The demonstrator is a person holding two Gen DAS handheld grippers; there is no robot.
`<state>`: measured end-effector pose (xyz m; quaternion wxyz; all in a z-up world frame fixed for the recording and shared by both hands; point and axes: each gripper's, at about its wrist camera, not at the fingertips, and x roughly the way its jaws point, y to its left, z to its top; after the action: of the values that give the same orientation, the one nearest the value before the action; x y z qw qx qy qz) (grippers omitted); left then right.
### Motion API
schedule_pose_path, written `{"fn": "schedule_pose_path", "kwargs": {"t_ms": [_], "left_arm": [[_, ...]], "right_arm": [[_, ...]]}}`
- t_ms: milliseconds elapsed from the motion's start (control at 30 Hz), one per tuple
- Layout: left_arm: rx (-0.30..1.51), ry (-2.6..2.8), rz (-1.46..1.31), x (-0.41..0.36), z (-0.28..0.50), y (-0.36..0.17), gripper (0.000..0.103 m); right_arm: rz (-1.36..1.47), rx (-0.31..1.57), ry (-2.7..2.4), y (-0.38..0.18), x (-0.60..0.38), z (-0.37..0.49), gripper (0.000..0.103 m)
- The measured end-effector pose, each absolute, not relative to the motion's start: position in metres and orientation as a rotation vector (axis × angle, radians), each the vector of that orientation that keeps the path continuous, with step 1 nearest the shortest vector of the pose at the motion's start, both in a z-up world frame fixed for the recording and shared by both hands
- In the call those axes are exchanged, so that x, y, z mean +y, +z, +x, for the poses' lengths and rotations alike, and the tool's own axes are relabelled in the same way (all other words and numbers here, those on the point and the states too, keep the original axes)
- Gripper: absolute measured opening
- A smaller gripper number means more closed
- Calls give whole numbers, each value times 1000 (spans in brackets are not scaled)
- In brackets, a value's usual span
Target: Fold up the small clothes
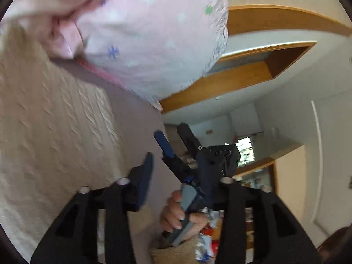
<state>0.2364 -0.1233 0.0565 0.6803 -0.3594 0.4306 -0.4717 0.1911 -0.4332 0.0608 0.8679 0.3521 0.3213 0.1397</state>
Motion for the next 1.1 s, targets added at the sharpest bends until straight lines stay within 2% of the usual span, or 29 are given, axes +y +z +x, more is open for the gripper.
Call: {"fn": "schedule_pose_path", "kwargs": {"t_ms": [33,100,133,267,400,500,567,600,633,733,800,867,900,933,1000,1033,1100], "left_arm": [[914,-974,-753,-107,235,65,77],[859,-810,-624,-80,231,75,77],[852,-746,-575,-68,229,76,77],[900,-575,-482,-41,229,55,80],[961,-548,-469,-46,235,34,80],[993,-556,-453,-49,233,24,81],[999,-550,-431,-52,232,23,81],[997,-550,-426,-53,232,22,82],[997,-550,-428,-54,232,21,84],[1005,-549,-456,-54,235,19,84],[1011,-555,-481,-55,237,18,85],[1014,-564,-487,-59,238,17,86],[1020,-569,-483,-63,240,16,86],[1027,-573,-477,-67,241,14,86],[1043,-579,-460,-77,242,11,86],[1046,-583,-457,-81,242,9,86],[1055,-593,-463,-88,244,5,86]], "right_arm": [[736,704,315,57,-431,193,62],[705,771,370,53,-417,199,49],[666,805,390,51,-406,202,47],[484,919,314,41,-368,208,47],[511,932,333,36,-370,206,65],[490,980,346,27,-363,208,64],[429,980,332,28,-356,207,53],[426,975,359,28,-352,206,27],[438,966,383,29,-350,205,19],[410,831,353,50,-352,192,16],[522,769,338,57,-375,189,16],[531,828,256,47,-390,192,18],[522,884,203,40,-393,196,28],[528,930,160,35,-395,200,46],[544,939,152,34,-400,200,67],[542,936,155,34,-401,199,75],[559,976,196,26,-400,202,79]]}}
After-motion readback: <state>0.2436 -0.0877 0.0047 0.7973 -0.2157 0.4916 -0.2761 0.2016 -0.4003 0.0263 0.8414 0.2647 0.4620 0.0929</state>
